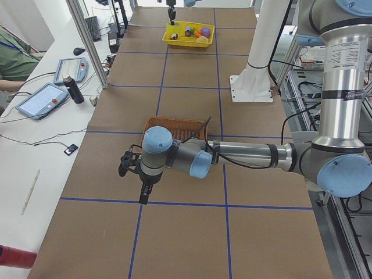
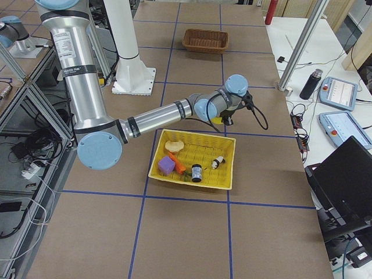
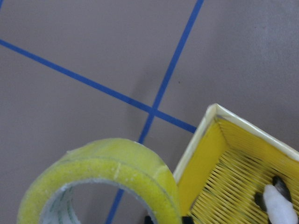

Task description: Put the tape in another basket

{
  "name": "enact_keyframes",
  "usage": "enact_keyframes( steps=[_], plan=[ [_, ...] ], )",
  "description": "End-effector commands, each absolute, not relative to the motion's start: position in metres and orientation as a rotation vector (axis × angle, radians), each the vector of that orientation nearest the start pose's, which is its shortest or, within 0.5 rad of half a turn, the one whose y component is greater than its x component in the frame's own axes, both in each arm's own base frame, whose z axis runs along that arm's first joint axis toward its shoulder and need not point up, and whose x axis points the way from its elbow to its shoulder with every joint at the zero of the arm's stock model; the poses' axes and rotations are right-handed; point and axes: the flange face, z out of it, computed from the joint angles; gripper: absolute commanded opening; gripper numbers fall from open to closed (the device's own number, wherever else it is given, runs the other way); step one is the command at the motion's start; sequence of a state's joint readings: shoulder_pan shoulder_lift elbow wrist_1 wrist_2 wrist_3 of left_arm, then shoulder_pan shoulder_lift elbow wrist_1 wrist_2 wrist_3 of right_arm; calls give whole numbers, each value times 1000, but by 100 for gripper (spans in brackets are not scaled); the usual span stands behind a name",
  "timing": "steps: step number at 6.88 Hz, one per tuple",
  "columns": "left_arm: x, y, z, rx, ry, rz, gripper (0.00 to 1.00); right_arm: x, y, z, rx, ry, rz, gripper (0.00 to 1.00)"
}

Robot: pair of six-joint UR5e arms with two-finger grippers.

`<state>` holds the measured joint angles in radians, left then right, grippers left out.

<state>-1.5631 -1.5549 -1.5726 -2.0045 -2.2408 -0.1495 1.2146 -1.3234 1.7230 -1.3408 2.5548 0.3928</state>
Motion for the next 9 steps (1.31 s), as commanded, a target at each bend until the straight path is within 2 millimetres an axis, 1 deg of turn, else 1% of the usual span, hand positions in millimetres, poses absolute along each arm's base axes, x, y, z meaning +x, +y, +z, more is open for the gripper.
enact_keyframes(
  steps=[1, 2, 3, 4, 5, 6, 7, 8, 9],
  plan=[
    [-68, -539, 622, 549, 759, -120, 99, -186, -559, 337, 179, -1188, -156, 0],
    [-66, -545, 602, 618, 819, -192, 99, -199, -550, 322, 181, -1251, -106, 0],
    [-53, -542, 584, 700, 887, -205, 99, -207, -543, 312, 177, -1310, -60, 0],
    [-34, -537, 564, 701, 1023, -310, 99, -215, -539, 301, 159, -1340, -37, 0],
    [4, -538, 537, 618, 1224, -460, 99, -223, -533, 283, 124, -1366, -7, 0],
    [21, -537, 513, 533, 1385, -578, 99, -221, -526, 267, 118, -1417, 23, 0],
    [37, -545, 482, 391, 1516, -675, 98, -228, -513, 258, 108, -1490, 52, 0],
    [52, -548, 445, 211, 1606, -682, 99, -248, -496, 243, 112, -1580, 100, 0],
    [59, -549, 397, 43, 1693, -754, 98, -278, -471, 228, 90, -1710, 163, 0]
  ],
)
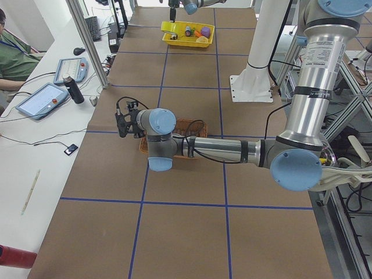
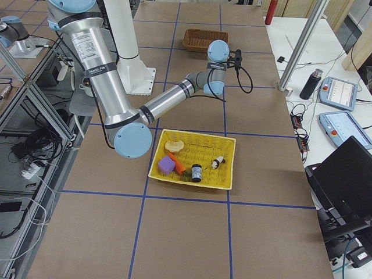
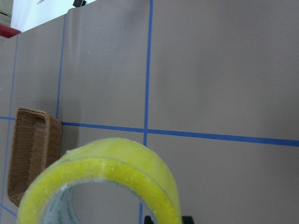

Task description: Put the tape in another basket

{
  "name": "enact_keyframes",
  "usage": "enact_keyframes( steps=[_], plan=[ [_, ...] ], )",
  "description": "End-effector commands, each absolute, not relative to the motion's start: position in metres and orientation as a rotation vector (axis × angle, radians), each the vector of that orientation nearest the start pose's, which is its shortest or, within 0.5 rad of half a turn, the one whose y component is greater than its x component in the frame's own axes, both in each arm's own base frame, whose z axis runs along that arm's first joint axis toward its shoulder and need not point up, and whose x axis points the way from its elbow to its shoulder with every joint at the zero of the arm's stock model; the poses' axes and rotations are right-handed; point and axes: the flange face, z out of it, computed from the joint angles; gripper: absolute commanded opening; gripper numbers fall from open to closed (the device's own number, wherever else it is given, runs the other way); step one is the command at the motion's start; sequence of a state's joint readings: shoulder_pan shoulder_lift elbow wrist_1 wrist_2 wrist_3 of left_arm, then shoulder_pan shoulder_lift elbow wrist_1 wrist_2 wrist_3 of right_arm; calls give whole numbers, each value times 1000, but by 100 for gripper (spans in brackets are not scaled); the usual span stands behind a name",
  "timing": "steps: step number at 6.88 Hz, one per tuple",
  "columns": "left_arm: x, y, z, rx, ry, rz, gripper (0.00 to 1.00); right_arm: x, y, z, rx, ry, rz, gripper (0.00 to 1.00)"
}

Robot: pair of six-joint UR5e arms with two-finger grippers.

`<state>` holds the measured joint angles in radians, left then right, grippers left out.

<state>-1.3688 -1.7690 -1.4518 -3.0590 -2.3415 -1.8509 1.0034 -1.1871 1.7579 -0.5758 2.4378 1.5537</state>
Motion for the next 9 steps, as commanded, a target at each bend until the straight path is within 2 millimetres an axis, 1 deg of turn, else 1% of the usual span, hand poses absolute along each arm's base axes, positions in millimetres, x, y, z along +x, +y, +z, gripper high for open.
enact_keyframes(
  steps=[1, 2, 3, 4, 5, 6, 7, 8, 9],
  plan=[
    [73, -545, 359, -72, 1757, -788, 99, -307, -447, 220, 71, -1815, 187, 0],
    [97, -533, 328, -155, 1793, -757, 99, -331, -428, 208, 37, -1865, 180, 0],
    [145, -513, 286, -240, 1829, -643, 99, -353, -413, 189, -9, -1897, 141, 0],
    [198, -492, 249, -346, 1852, -533, 98, -356, -405, 175, -26, -1919, 115, 0],
    [234, -474, 224, -408, 1863, -437, 98, -356, -393, 167, -40, -1937, 83, 0],
    [242, -471, 204, -440, 1879, -412, 98, -357, -381, 162, -59, -1952, 39, 0],
    [243, -469, 192, -478, 1874, -395, 98, -355, -375, 162, -74, -1958, -16, 0],
    [243, -469, 186, -483, 1879, -386, 98, -352, -372, 161, -70, -1972, -35, 0],
    [239, -463, 172, -489, 1917, -361, 98, -350, -368, 158, -67, -1983, -48, 0]
  ],
)
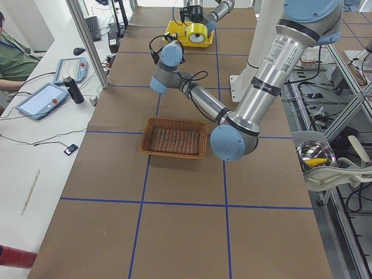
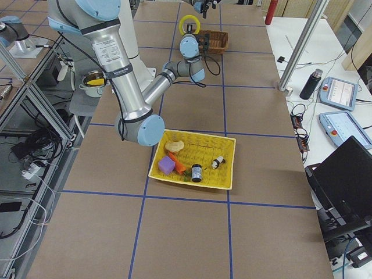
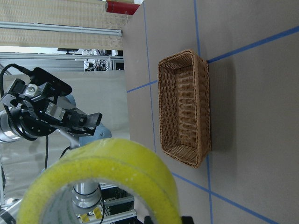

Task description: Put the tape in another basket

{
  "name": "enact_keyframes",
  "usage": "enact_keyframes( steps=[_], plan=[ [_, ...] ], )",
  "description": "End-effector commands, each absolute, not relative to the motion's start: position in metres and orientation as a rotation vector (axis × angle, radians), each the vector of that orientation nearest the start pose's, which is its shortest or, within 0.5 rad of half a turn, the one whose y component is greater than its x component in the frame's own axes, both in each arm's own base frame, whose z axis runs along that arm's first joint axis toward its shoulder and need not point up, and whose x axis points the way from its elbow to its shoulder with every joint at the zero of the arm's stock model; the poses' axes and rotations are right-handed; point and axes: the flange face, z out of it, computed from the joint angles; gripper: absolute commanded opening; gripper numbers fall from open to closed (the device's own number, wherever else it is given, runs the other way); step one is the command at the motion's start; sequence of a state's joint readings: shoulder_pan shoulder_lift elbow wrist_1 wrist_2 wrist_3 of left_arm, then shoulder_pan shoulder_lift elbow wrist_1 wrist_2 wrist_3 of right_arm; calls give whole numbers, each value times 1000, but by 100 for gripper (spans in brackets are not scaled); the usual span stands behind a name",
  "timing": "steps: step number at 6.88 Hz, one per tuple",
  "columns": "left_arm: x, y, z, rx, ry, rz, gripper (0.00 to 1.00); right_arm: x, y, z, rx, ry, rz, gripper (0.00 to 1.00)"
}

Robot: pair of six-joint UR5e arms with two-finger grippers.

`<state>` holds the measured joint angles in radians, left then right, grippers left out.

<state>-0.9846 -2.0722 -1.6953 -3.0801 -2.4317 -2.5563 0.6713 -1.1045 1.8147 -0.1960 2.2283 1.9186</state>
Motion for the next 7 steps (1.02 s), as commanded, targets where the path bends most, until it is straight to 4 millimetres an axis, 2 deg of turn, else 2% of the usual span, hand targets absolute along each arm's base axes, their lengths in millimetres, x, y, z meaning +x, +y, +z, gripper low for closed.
enact_keyframes(
  steps=[1, 3, 5, 7],
  plan=[
    [230, -458, 168, -482, 2010, -344, 98, -346, -363, 152, -61, -1996, -60, 0],
    [219, -452, 172, -510, 2186, -356, 98, -346, -363, 146, -52, -2007, -70, 0],
    [230, -435, 187, -548, 2313, -322, 98, -345, -363, 143, -47, -2014, -72, 0],
    [233, -427, 184, -554, 2364, -294, 98, -344, -362, 134, -36, -2030, -78, 0]
  ],
)
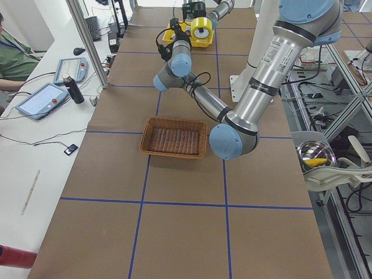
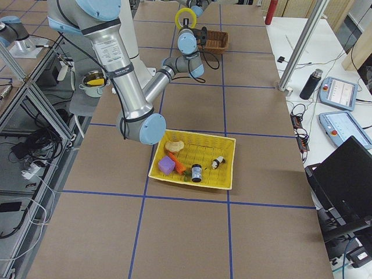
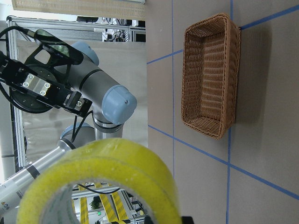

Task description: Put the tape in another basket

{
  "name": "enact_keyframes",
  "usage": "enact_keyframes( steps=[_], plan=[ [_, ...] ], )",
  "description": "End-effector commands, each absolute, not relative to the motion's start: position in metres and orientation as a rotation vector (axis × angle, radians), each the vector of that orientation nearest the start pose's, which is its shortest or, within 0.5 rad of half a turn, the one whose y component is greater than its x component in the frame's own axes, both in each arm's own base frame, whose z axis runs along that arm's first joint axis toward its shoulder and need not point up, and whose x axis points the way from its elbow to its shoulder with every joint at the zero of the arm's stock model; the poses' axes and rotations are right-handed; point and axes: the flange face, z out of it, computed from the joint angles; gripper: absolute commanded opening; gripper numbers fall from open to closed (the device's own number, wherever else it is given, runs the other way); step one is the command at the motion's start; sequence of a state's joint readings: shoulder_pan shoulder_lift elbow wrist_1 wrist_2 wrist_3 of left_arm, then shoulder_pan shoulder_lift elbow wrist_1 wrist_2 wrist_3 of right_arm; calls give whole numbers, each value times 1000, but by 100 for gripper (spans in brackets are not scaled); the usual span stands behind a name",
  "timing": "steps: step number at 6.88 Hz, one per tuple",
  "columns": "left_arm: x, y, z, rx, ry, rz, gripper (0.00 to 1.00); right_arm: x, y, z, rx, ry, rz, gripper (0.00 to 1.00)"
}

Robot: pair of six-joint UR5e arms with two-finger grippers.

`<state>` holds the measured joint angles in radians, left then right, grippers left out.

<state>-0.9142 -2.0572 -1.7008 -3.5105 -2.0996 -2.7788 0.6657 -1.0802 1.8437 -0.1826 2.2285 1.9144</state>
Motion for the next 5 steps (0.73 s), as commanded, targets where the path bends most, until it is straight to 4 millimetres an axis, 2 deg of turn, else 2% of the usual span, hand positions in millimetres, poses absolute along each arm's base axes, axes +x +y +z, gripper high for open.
enact_keyframes(
  steps=[1, 2, 5],
  plan=[
    [246, -424, 181, -583, 2430, -344, 98, -342, -362, 134, -24, -2044, -88, 0],
    [264, -416, 180, -622, 2458, -365, 98, -339, -362, 135, 6, -2082, -87, 0],
    [268, -414, 181, -631, 2454, -364, 98, -345, -358, 133, 24, -2123, -55, 0]
  ],
)
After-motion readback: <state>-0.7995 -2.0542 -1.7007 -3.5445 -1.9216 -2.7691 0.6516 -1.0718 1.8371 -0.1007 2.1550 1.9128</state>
